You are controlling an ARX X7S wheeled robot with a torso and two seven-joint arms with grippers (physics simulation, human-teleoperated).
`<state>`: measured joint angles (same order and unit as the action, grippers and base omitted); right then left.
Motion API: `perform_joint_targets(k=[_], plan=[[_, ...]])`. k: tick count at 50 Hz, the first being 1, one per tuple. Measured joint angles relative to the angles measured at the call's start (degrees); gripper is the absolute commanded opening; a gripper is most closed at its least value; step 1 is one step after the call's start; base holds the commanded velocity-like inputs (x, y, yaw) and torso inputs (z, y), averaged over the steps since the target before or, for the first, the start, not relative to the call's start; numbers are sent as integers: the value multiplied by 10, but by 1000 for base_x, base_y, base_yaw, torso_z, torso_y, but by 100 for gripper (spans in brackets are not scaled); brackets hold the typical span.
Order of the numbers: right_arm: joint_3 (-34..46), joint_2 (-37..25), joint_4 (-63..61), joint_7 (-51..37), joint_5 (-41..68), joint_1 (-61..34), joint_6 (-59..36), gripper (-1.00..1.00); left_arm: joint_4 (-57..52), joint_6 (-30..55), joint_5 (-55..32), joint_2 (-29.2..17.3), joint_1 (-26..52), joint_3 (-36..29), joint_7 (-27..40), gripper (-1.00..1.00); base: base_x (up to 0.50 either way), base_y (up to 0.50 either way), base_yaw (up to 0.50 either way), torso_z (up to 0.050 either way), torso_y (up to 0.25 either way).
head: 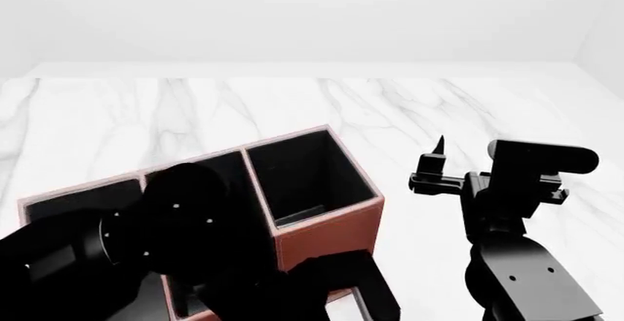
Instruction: Pick up the book and place it in the left compartment of the caddy.
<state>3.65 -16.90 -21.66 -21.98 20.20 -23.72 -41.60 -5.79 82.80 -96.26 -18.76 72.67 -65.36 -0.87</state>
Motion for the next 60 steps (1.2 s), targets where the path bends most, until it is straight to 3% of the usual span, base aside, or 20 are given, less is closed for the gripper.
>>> perform_joint_targets(k=[30, 60], plan=[[5, -3, 2, -4, 5, -2, 3, 100, -11, -5, -58, 33, 15, -53, 52, 100, 0, 0, 0, 0, 0], [3, -6, 13, -3, 12, 4, 16, 100, 35, -15, 30, 64, 22, -107, -42, 100, 0, 0, 0, 0, 0]])
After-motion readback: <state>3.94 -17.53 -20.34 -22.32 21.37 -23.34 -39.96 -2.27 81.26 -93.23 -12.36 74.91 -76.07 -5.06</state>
